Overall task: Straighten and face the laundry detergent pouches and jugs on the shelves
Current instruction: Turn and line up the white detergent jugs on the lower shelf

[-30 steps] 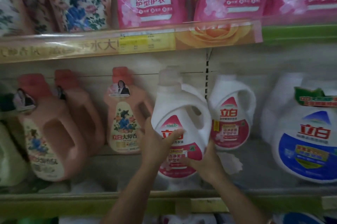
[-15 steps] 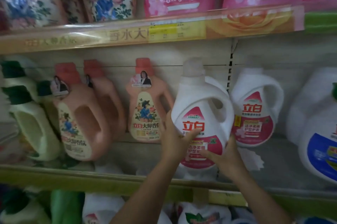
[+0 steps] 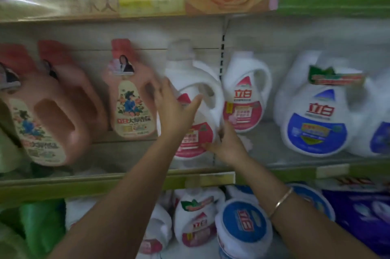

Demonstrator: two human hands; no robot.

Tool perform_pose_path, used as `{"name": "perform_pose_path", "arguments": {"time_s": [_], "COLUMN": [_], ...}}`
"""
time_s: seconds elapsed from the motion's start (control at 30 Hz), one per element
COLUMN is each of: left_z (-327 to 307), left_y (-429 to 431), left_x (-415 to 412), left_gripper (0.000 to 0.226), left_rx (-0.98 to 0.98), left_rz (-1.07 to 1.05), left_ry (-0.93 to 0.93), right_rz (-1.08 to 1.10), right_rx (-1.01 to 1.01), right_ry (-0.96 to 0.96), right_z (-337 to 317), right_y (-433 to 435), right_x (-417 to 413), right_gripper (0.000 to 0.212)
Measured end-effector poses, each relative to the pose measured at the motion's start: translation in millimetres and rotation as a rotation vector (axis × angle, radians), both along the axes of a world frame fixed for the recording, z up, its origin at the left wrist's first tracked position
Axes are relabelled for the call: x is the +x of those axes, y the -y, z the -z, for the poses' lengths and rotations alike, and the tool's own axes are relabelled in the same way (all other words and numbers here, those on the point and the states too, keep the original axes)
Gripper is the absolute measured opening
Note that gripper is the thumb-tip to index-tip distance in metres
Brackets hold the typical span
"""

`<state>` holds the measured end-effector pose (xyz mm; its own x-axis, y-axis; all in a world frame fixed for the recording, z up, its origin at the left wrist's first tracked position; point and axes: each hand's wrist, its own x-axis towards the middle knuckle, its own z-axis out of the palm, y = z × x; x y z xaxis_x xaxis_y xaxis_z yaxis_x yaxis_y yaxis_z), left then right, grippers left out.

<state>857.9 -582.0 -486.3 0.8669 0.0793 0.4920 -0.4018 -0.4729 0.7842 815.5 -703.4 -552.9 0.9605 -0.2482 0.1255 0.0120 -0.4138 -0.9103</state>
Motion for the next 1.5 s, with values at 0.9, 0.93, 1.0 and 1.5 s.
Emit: {"name": "perform_pose_path", "arguments": {"time_s": [0.9,0.93,1.0,1.5], "left_z": [-236,-245,-252,-283], "left_y": [0,0,1,58], "left_x": [-190,-198,-215,-289], "left_gripper": [0.068,0.067,0.072,0.074], "left_rx": [0.143,0.120,0.111,0.189], "left_rz": [0.105,0.124,0.173,0.376], "left_ry": [-0.598,-0.621,-0.663,-0.707], "right_rz": [0.071,0.078,0.106,0.249], "right_rx": [0.029,0.015,0.000,-0.018], "right_ry": [-0.458,-0.460,-0.461,-0.506], "right_z": [-278,-286,-299,-330], "right_y": [-2,3,12,102], "right_x": [-194,-206,-234,-347], "right_gripper": [0.058,0.060,0.071,0.081]}}
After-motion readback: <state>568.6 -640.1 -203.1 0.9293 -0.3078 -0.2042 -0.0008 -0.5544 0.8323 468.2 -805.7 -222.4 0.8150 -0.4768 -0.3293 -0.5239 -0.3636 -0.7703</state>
